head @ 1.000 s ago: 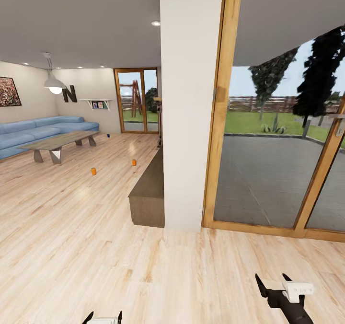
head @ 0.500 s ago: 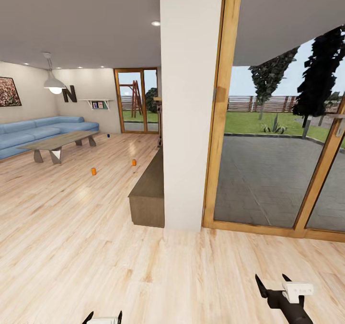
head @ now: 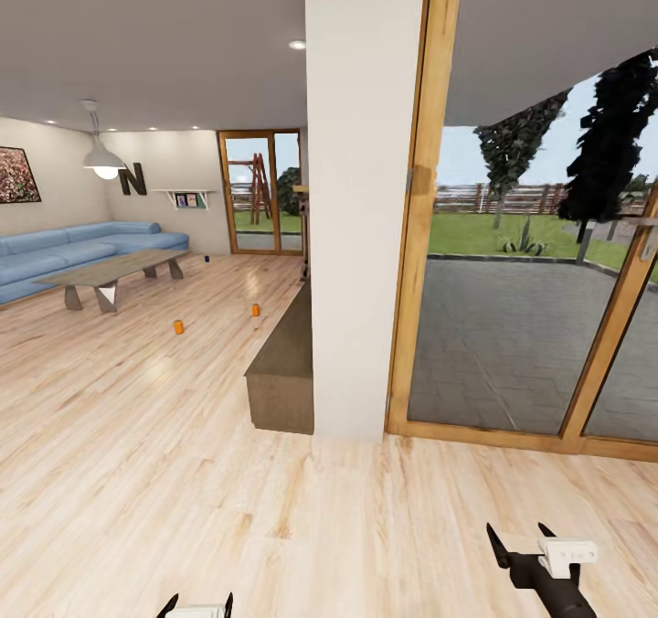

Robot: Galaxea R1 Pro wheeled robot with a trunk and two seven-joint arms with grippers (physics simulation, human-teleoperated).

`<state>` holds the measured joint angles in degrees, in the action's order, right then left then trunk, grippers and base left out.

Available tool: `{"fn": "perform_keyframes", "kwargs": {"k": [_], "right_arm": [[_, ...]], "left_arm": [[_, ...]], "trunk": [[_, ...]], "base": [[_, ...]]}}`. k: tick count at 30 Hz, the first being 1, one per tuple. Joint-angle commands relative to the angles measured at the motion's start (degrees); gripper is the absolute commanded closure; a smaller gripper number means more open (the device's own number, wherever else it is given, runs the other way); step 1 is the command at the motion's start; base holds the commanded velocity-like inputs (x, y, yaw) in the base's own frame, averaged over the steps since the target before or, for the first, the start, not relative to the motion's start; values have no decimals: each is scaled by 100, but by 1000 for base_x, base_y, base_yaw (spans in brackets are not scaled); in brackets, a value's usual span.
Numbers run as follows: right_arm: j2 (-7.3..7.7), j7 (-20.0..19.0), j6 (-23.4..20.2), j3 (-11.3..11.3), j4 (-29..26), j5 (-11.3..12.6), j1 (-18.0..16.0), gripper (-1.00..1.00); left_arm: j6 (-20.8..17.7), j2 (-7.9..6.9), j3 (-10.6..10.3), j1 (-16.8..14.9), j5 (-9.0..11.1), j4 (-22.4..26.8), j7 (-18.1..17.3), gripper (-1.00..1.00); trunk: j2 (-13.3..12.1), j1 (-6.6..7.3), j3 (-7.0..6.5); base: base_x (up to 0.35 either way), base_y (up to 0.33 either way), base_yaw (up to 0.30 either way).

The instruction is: Put the three can of soda from the living room inside the tash can in the kitchen.

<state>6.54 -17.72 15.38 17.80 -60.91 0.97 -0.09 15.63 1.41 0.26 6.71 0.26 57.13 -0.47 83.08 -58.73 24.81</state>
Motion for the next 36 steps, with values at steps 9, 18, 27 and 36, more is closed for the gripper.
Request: {"fn": "perform_keyframes", "kwargs": {"k": [9,18,27,36], "right_arm": [[-67,5,0,9,0,-6,0,-100],[-73,6,0,7,0,-11,0,-100],[-74,6,0,-4,0,-11,0,-100],[-74,6,0,-5,0,-24,0,-100]], "left_arm": [[7,-14,17,11,31,74,2,-100],[10,-32,40,22,65,434,-3,-100],[11,-43,65,24,78,705,-6,-100],[11,-37,62,23,79,701,-10,-100]], "trunk": [[0,0,0],[0,0,0],[0,0,0],[0,0,0]], "base": [[0,0,160],[0,0,248],[0,0,255],[0,0,256]]}}
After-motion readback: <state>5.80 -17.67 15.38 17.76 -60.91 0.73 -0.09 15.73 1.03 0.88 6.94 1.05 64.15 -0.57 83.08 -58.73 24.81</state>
